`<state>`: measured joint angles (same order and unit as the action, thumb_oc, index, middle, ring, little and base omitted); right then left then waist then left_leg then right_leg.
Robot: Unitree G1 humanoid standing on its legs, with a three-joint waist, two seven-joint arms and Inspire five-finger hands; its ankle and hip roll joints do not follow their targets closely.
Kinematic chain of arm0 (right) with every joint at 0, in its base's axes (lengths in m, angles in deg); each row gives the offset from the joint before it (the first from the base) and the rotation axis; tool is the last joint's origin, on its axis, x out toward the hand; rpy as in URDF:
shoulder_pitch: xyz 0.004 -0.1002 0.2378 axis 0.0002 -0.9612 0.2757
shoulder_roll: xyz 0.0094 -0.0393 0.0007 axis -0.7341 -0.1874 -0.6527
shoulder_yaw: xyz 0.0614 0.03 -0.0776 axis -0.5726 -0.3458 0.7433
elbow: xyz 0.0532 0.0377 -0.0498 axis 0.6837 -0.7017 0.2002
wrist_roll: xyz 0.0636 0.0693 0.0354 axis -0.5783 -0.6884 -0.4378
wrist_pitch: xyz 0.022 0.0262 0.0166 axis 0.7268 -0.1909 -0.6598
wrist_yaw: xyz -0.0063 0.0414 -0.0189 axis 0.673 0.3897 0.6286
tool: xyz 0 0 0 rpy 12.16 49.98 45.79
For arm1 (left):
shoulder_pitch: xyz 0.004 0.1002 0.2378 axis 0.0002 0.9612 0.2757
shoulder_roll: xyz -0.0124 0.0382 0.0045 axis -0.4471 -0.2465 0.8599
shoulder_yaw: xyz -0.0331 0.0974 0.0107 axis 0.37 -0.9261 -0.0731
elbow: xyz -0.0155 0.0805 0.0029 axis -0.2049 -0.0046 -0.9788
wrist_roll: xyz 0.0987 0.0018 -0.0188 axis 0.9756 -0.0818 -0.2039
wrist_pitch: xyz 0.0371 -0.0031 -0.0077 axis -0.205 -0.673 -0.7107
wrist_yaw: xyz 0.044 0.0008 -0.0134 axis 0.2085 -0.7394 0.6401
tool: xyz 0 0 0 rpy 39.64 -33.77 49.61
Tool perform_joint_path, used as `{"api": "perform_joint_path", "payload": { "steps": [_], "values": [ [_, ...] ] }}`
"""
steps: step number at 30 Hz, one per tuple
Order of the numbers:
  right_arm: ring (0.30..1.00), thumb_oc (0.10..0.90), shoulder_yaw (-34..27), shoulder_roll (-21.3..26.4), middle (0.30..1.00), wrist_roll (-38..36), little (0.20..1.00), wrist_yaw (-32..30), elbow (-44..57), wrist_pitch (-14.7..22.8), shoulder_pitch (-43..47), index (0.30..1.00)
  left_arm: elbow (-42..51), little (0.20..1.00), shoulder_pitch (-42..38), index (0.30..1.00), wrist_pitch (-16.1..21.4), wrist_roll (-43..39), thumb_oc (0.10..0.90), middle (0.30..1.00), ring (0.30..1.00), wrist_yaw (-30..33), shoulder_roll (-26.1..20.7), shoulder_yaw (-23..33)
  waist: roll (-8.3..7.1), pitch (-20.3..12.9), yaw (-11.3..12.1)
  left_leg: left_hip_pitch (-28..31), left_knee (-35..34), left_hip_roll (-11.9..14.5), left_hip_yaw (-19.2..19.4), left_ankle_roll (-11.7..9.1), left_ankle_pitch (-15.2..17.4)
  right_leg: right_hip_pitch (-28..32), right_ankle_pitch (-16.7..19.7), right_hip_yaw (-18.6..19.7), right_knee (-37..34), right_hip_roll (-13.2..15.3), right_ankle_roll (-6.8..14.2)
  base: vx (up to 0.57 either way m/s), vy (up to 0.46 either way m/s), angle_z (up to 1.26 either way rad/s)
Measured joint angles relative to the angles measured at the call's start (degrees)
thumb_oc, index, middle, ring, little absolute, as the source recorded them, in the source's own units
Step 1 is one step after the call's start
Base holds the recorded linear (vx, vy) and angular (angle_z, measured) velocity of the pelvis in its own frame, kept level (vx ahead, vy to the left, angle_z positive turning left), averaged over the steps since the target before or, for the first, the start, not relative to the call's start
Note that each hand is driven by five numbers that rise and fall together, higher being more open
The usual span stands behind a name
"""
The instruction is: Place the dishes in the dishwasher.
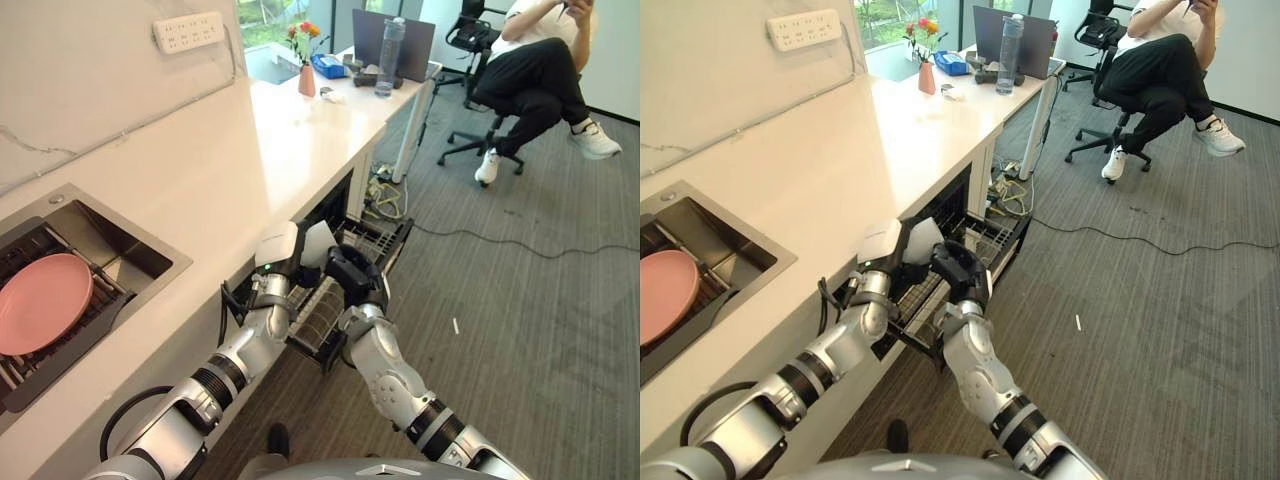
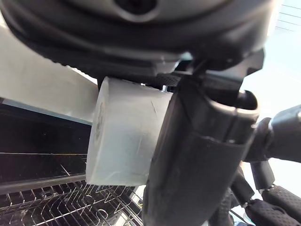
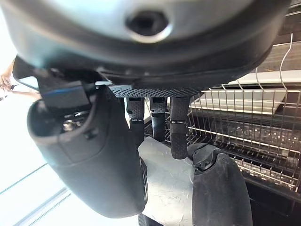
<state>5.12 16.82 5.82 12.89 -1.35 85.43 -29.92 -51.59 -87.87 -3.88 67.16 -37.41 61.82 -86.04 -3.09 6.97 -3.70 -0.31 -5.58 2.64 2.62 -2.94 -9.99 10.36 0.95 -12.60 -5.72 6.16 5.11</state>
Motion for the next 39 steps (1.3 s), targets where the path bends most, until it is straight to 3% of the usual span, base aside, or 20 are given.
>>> {"api": "perform_joint_path", "payload": {
  "steps": [8, 9, 18, 21, 24, 29, 35, 39],
  "values": [
    [0.302, 0.402, -0.84, -0.02, 0.302, -0.40, 0.302, -0.60, 1.43, 0.56, 0.01, 0.302, 0.00, 0.300, -1.43, 0.300, 0.30, -0.69, 0.400, 0.300, 0.300, -0.49, 0.13, -0.01, 0.10, 0.01, 0.06, 0.00, 0.01, -0.10, -0.33, 0.00, 0.00, 0.22, -0.09, -0.36, 0.04, 0.00, -0.14, 0.00, 0.003, 0.01],
    [0.900, 0.800, -1.04, -0.02, 0.900, -0.44, 0.900, -0.79, 1.77, 0.62, 0.00, 0.900, 0.06, 0.300, -1.61, 0.300, 0.38, -0.69, 0.400, 0.300, 0.300, -0.53, 0.18, -0.04, 0.16, 0.02, 0.09, 0.00, 0.01, -0.13, -0.42, 0.00, 0.00, 0.26, -0.10, -0.53, 0.04, 0.01, -0.16, -0.02, 0.011, 0.04],
    [0.900, 0.800, -1.43, 1.51, 0.900, -0.80, 0.900, 0.98, 3.07, 0.18, 0.03, 0.900, 0.38, 0.300, -1.93, 0.300, 1.04, -0.85, 0.400, 0.300, 0.300, -1.06, 0.59, 0.81, 0.37, 0.05, 0.42, -0.02, 0.00, -0.21, -0.78, 0.03, -0.03, 0.47, -0.16, -1.07, 0.04, 0.01, -0.23, 0.00, 0.002, 0.02],
    [0.900, 0.800, -2.42, 7.07, 0.900, 11.02, 0.900, 1.73, 5.59, -3.40, 0.25, 0.900, 2.25, 0.300, -1.91, 0.300, 2.50, -2.49, 0.400, 0.300, 0.300, -1.48, -0.85, 1.10, 0.52, 0.16, 0.62, -0.06, -0.01, -0.26, -0.85, 0.08, -0.06, 0.47, -0.16, -1.13, 0.01, 0.07, -0.22, 0.00, 0.000, 0.00],
    [0.900, 0.800, -7.65, 11.03, 0.900, 24.11, 0.900, 2.69, 9.91, -4.17, 0.37, 0.900, 6.28, 0.300, -1.61, 0.300, 5.37, -3.13, 0.400, 0.300, 0.300, -1.54, -2.76, 1.45, 0.68, 0.32, 0.74, 0.01, -0.02, -0.30, -0.77, 0.12, -0.08, 0.47, -0.16, -1.04, 0.05, 0.14, -0.21, 0.01, 0.002, -0.02],
    [0.900, 0.800, -13.36, 11.05, 0.900, 31.22, 0.900, 1.96, 15.14, -3.62, 1.02, 0.900, 9.08, 0.300, -1.66, 0.300, 7.70, -3.19, 0.400, 0.300, 0.300, -1.52, -3.00, 2.98, 0.69, 0.34, -0.10, 1.06, -0.03, -0.12, 0.22, 0.13, 0.20, 0.85, -0.16, 0.13, 0.05, 0.14, -0.20, 0.02, 0.002, -0.11],
    [0.900, 0.800, -20.63, 8.69, 0.900, 31.37, 0.900, -3.06, 15.99, -1.53, 0.35, 0.900, 9.10, 0.300, -1.60, 0.300, 7.77, -4.56, 0.400, 0.300, 0.300, -1.21, -2.91, 3.00, 0.66, 0.35, -1.06, 1.91, -0.03, 0.13, 1.63, 0.21, 0.38, 0.83, -0.19, 1.52, 0.02, 0.18, -0.14, 0.02, -0.006, -0.13],
    [0.900, 0.800, -20.50, 6.37, 0.900, 23.35, 0.900, -3.96, 15.97, 1.14, -0.63, 0.900, 9.10, 0.300, -1.57, 0.300, 7.30, -4.75, 0.400, 0.300, 0.300, -0.29, -2.64, 3.03, 0.61, 0.38, -2.05, 2.17, -0.03, 0.21, 2.01, 0.21, 0.40, 0.98, -0.15, 1.92, 0.07, 0.17, -0.12, 0.00, -0.018, -0.06]
  ]
}}
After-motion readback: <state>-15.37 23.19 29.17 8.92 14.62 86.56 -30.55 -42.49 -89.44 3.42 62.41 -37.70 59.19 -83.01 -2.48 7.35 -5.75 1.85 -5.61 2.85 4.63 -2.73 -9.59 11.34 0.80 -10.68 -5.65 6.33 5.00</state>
